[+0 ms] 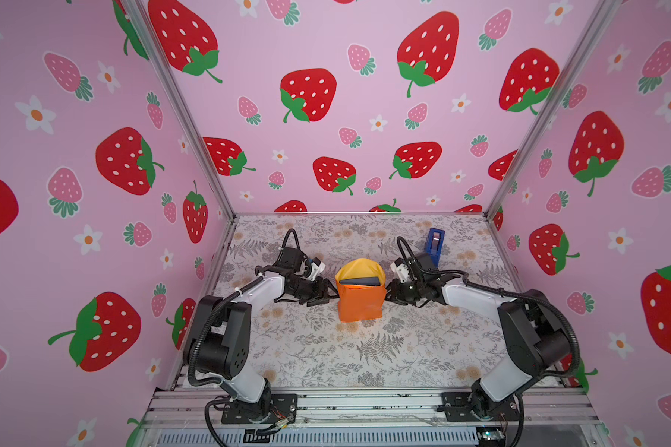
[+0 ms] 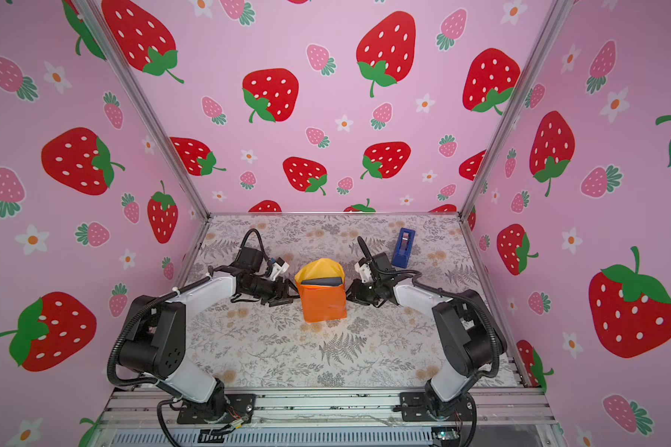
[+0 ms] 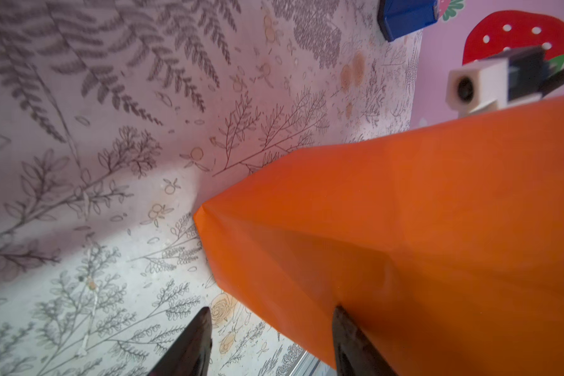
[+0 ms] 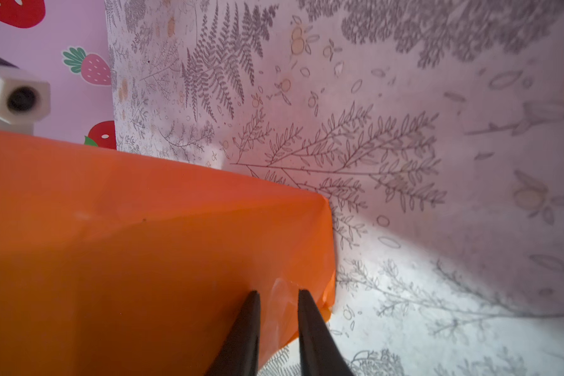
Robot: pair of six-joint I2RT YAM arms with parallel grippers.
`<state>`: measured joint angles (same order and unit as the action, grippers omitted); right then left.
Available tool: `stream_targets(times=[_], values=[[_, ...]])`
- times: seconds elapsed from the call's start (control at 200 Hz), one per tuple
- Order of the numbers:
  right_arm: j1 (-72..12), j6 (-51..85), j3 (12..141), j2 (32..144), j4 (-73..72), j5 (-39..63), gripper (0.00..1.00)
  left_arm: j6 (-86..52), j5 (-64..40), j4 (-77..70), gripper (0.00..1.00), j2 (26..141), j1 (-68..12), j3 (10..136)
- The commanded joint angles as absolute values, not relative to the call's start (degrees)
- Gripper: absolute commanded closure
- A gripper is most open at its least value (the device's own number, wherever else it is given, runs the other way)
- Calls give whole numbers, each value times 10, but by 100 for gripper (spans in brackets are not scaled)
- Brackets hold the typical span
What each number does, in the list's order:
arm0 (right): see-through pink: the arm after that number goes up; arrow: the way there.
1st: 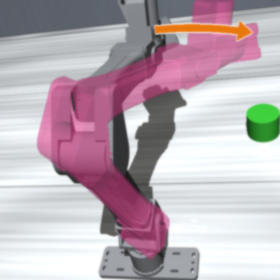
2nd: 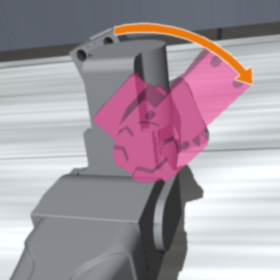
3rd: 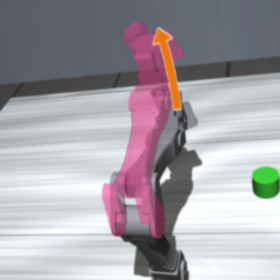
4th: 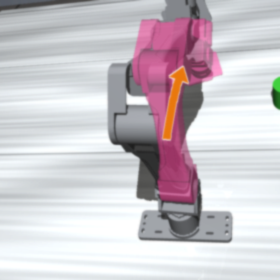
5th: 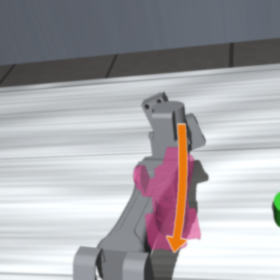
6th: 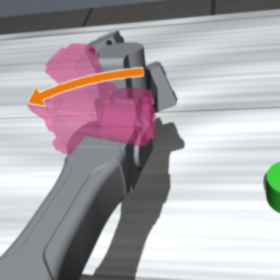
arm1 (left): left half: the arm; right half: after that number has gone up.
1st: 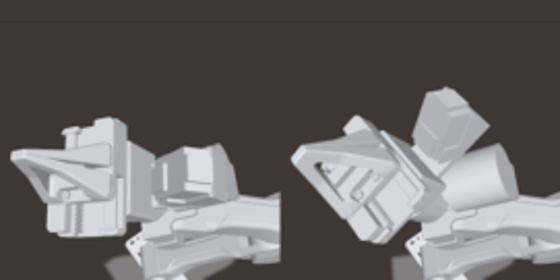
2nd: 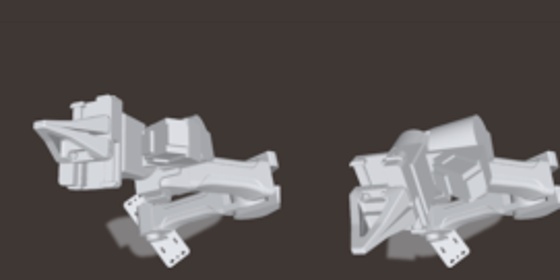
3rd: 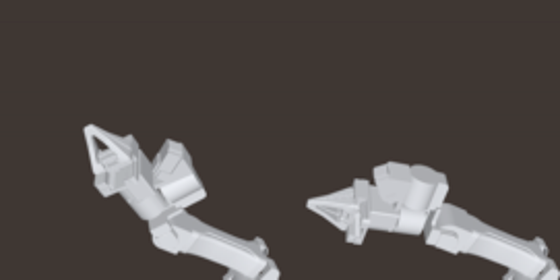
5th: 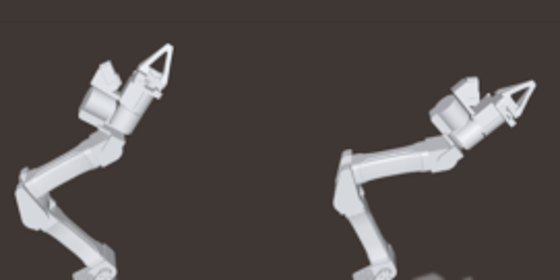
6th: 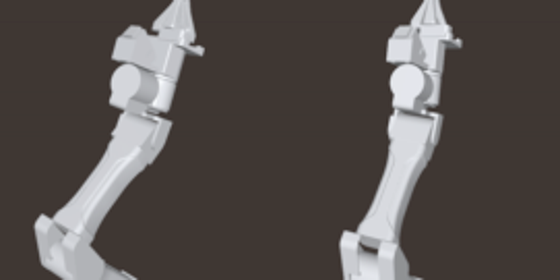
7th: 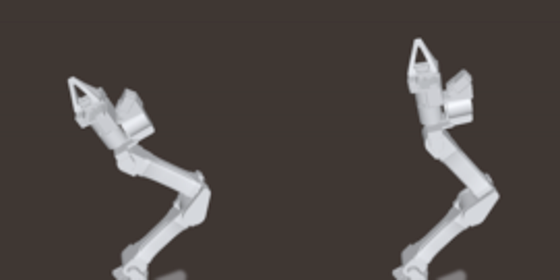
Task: Wrap a gift box in wrapping paper
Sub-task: Fold the wrapping paper in the gift box.
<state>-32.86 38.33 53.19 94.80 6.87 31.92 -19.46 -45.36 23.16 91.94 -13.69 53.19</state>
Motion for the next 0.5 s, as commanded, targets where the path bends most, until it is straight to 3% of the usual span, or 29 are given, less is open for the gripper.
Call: stream_targets(times=[0.0, 0.225, 0.495], values=[[-336, 332, 559, 948, 87, 348, 76, -234, -461, 191, 40, 898, -159, 502], [-308, 286, 528, 842, 151, 231, 82, -234, -353, 231, 38, 803, -159, 499], [-298, 158, 462, 702, 119, 233, 61, -238, -226, 287, 34, 739, -158, 556]])
